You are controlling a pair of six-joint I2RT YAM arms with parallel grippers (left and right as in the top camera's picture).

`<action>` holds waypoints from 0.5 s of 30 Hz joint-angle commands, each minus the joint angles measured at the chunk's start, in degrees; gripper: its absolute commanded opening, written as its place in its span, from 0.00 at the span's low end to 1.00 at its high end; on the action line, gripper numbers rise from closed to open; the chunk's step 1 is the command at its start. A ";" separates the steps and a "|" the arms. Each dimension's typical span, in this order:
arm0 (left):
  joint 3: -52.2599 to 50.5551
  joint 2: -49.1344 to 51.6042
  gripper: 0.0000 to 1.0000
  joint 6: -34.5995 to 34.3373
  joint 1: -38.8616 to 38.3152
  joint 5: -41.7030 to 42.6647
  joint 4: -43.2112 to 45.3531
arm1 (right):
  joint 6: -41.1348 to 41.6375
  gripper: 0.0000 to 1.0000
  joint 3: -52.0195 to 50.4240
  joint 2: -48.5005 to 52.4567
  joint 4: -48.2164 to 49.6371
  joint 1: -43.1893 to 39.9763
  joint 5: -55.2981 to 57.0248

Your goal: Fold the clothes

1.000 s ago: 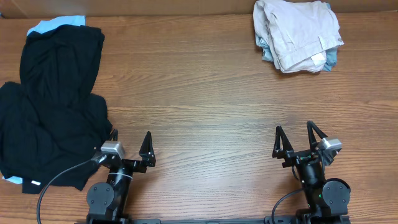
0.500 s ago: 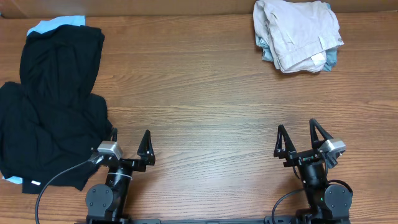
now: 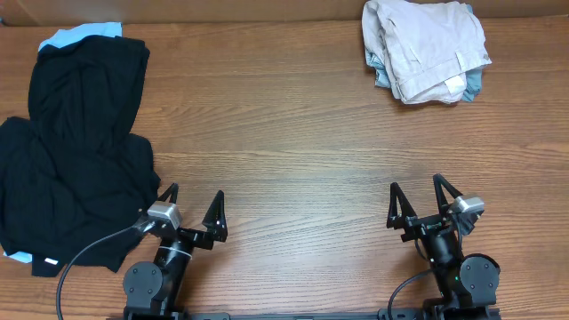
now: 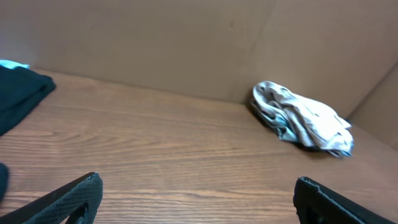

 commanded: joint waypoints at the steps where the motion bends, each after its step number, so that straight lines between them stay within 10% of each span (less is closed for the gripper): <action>1: -0.22 -0.55 1.00 1.42 0.42 3.15 0.02 | 0.31 1.00 -0.39 -0.61 0.66 0.17 -1.60; 15: 16.57 1.90 1.00 10.43 0.42 -3.34 -20.02 | 0.24 1.00 7.52 -0.59 -3.26 0.17 -4.17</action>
